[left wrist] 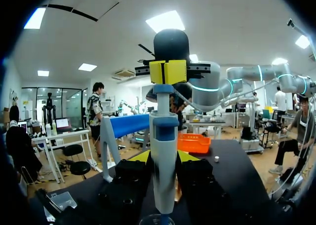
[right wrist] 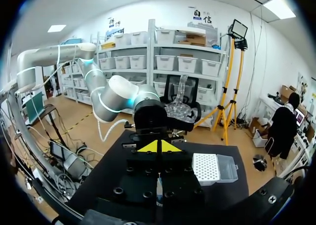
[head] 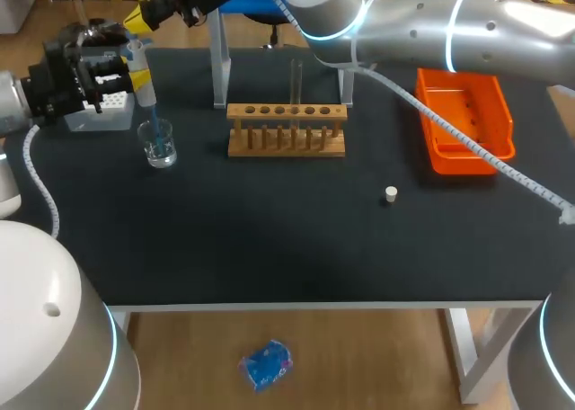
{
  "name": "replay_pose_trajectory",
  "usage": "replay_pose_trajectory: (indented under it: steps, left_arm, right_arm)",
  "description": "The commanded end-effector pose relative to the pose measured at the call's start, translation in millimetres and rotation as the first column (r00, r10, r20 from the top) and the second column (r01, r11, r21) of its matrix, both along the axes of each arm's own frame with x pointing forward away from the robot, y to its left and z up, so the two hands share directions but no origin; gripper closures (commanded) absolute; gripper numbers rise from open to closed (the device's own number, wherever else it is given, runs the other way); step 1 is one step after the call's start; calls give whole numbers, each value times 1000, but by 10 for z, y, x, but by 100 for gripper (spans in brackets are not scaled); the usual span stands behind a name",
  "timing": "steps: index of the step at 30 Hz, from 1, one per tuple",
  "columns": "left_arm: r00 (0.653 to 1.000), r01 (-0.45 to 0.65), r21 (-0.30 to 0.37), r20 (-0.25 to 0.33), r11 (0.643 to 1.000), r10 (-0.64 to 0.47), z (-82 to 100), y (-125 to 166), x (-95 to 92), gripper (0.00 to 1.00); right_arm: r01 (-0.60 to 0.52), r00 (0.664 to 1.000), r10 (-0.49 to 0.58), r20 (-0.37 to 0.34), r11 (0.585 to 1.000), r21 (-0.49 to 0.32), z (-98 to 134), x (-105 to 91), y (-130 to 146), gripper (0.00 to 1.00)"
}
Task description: Invert the test tube, pick up the pipette, mount the tip to pipette, aspirate from beaker and dispense into the tube, eject the tip, return the pipette, and cap with the stopper.
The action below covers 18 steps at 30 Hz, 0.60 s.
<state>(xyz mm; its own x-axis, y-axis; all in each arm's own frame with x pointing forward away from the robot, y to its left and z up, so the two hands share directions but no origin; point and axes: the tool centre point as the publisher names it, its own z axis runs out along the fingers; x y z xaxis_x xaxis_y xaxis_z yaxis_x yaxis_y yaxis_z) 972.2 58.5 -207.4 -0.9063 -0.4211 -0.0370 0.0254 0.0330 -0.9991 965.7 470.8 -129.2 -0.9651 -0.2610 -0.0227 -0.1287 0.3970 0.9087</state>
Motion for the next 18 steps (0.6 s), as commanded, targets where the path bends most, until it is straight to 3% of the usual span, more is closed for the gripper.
replay_pose_trajectory:
  steps: [1, 18]
  left_arm:
    - [1000, -1, -1, 2, 1000, 1, 26, -1, -1, 100]
    - [1000, -1, -1, 2, 1000, 1, 26, -1, -1, 100]
  right_arm:
    - [-6, 1000, 5, -5, 1000, -6, -47, 28, 15, 100]
    - [0, 1000, -1, -26, 1000, -13, -151, -7, 12, 100]
